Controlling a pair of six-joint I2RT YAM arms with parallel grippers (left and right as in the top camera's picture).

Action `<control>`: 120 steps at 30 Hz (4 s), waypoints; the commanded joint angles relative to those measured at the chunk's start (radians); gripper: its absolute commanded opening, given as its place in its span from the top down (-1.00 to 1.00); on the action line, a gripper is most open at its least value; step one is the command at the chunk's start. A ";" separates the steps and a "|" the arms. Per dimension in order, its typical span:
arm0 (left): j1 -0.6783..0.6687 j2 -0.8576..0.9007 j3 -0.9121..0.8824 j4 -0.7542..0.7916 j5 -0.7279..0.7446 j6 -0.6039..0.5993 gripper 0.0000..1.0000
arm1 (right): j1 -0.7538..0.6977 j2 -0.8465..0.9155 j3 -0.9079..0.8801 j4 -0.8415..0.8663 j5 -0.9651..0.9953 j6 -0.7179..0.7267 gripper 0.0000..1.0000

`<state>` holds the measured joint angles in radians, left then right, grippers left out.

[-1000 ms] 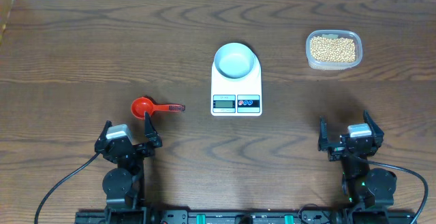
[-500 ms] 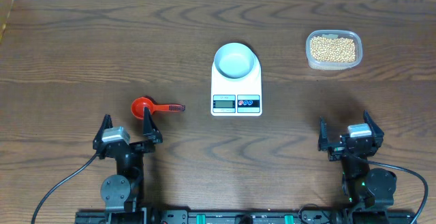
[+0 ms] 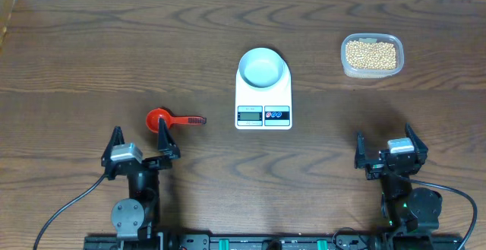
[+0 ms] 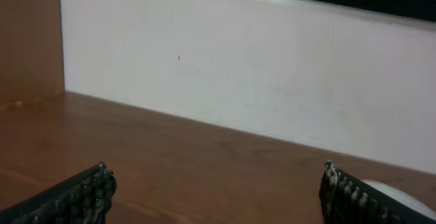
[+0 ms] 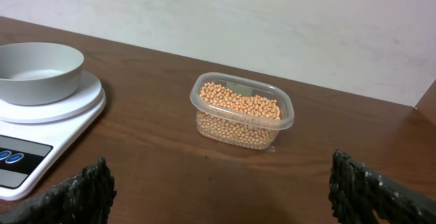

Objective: Scoop item into bowl and weigh 50g on scale
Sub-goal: 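Move the left gripper forward to the red scoop handle and grasp it, then lift the red scoop with the left gripper and raise it upright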

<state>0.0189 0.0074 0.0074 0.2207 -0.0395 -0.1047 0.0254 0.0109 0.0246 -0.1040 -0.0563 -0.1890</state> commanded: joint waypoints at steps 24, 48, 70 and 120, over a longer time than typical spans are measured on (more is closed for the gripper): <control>0.003 0.219 0.226 0.072 -0.027 -0.100 -0.96 | 0.003 -0.005 -0.004 0.000 -0.006 0.001 -0.98; 0.003 0.665 0.711 -0.623 0.241 -0.171 -0.96 | 0.003 -0.005 -0.004 0.000 -0.006 0.001 -0.99; 0.003 0.948 0.712 -0.718 -0.100 -0.562 -0.77 | 0.003 -0.005 -0.004 0.000 -0.006 0.001 -0.99; 0.005 1.465 0.712 -0.534 -0.185 -0.874 0.85 | 0.003 -0.005 -0.004 0.000 -0.006 0.001 -0.98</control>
<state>0.0189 1.5414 0.7036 -0.3096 -0.2150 -1.0588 0.0257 0.0109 0.0246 -0.1040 -0.0563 -0.1890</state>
